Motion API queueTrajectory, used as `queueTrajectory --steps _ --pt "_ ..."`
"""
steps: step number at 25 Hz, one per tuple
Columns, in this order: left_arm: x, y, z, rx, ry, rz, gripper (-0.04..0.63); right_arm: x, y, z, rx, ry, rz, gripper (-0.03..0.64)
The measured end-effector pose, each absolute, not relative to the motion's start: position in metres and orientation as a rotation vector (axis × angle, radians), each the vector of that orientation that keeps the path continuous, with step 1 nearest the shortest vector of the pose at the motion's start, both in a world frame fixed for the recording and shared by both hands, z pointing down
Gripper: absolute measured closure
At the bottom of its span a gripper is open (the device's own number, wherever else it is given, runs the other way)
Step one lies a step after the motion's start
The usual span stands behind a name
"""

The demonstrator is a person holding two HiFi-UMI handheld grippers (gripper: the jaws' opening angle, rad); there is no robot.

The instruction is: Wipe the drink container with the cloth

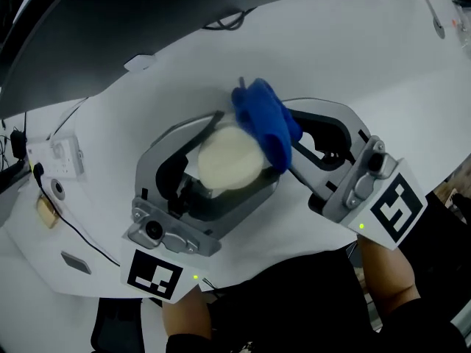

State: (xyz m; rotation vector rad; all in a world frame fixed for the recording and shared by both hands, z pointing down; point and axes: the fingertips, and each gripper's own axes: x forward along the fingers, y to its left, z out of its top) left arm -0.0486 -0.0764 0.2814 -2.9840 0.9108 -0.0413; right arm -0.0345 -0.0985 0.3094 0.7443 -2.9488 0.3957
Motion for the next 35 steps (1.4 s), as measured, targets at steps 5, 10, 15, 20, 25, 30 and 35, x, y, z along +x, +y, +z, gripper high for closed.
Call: queueTrajectory --steps 5,10,15,20,25,30,35 --pt "-0.049 -0.076 0.282 -3.024 0.919 0.032 0.305 -0.032 -0.096 0.404 0.759 -2.588 0.487 0.575" --pt "-0.046 -0.078 0.283 -3.02 0.869 -0.026 0.304 -0.035 -0.097 0.412 0.773 -2.546 0.431 0.575" --pt "-0.047 -0.073 0.28 -2.955 0.978 -0.136 0.288 -0.036 -0.096 0.413 0.74 -2.542 0.306 0.575" --pt "-0.055 -0.076 0.281 -2.815 1.345 -0.15 0.281 -0.037 -0.095 0.416 0.725 -2.547 0.299 0.575" --pt "-0.062 -0.077 0.272 -2.49 1.88 -0.127 0.282 -0.036 -0.093 0.416 0.724 -2.567 0.261 0.575" --pt "-0.068 -0.082 0.271 -2.277 2.091 -0.149 0.284 -0.037 -0.092 0.415 0.758 -2.585 0.237 0.575" --pt "-0.067 -0.08 0.275 -2.409 1.931 -0.105 0.308 -0.03 -0.095 0.396 0.816 -2.672 0.384 0.574"
